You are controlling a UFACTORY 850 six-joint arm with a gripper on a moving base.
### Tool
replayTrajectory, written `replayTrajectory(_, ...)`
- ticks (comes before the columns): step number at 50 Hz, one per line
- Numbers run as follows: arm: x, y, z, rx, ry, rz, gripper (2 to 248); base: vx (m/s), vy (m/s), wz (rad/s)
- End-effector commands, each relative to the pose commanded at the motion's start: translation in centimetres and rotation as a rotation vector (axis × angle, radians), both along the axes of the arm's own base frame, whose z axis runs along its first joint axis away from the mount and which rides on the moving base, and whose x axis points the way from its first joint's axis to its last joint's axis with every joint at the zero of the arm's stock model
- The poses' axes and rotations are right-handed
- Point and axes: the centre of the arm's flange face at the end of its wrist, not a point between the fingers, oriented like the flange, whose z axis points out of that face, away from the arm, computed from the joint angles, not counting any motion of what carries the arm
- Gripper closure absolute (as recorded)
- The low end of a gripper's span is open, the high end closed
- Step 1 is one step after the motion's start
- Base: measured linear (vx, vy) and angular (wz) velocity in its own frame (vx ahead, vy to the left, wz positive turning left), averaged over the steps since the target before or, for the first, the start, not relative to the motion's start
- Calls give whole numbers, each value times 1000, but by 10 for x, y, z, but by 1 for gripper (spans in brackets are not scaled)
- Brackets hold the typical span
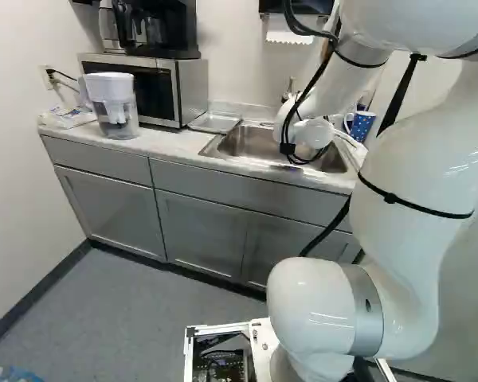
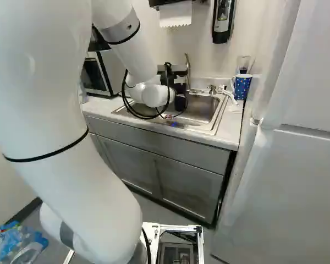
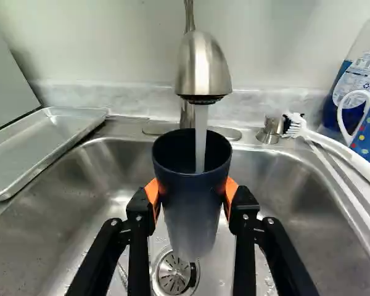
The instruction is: Rinse the cup and place it in the tray
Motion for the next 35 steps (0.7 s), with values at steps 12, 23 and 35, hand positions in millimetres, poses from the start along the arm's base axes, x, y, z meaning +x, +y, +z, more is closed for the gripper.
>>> replayTrajectory(12,0,0,0,0,0,0,128,0,0,0)
replayTrajectory(23,0,0,0,0,0,0,128,0,0,0)
replayTrajectory(35,0,0,0,0,0,0,128,0,0,0)
